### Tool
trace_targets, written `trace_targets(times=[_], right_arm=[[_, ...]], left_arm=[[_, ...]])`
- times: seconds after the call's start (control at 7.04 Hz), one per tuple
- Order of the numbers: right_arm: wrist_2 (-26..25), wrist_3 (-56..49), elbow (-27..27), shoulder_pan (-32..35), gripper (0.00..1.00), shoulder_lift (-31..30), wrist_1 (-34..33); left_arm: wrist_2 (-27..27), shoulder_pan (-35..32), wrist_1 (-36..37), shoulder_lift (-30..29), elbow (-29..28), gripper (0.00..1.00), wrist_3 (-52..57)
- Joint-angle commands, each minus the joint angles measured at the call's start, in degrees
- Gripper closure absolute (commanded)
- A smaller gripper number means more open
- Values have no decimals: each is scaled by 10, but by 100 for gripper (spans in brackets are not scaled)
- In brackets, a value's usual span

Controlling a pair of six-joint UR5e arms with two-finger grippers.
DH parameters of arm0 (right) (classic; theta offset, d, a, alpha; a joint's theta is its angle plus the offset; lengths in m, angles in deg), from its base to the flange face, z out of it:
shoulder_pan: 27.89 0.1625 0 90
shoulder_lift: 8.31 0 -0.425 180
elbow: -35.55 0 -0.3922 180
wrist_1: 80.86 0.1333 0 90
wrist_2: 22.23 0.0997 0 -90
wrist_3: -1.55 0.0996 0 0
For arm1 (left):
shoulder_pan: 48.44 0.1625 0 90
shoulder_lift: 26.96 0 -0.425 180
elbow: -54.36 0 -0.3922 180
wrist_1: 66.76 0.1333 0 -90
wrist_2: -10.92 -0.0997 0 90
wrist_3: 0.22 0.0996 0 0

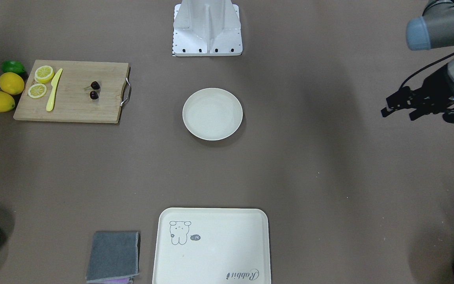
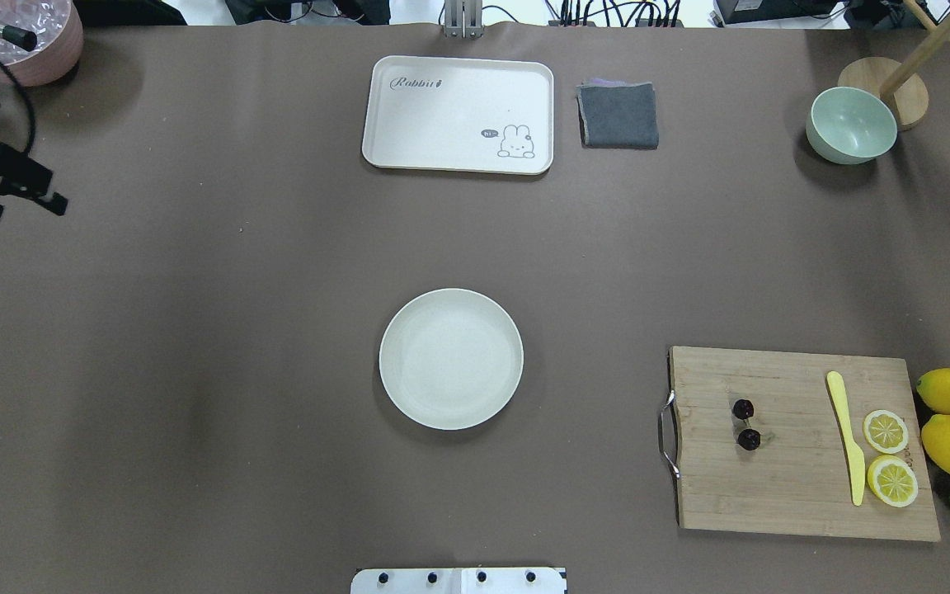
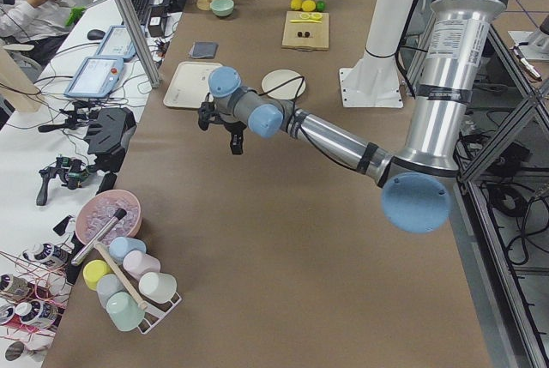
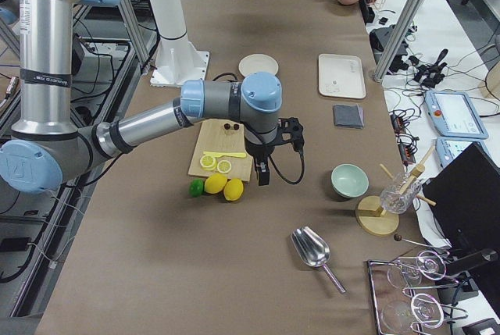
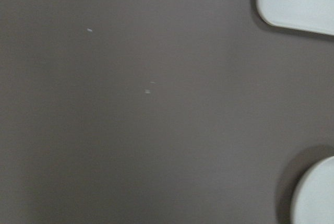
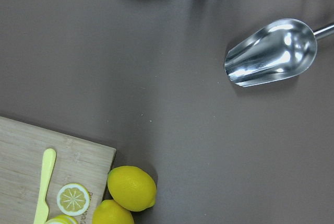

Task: Place red cherry on plate

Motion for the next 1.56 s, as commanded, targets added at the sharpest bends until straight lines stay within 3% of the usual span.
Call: trace_targets(times=[0.0, 0.14, 0.43, 0.85, 1.14, 1.42], right_arm=[[9, 7, 22, -14, 0, 29, 2], [12, 9, 38, -16, 0, 50, 0], [-14, 7, 45, -19, 0, 27, 2], [-51, 78, 46, -111, 0, 30, 9], [-42, 123, -11, -113, 1, 2, 35], [-24, 235, -89, -172, 0, -5, 35]], left_arm=[[18, -98, 1, 77, -43, 3, 139], [27, -128, 1, 85, -64, 3, 183], [35, -166, 1, 90, -109, 3, 247], [57, -167, 1, 134, -90, 3, 255], [57, -167, 1, 133, -80, 3, 255], [56, -167, 1, 134, -74, 3, 255]])
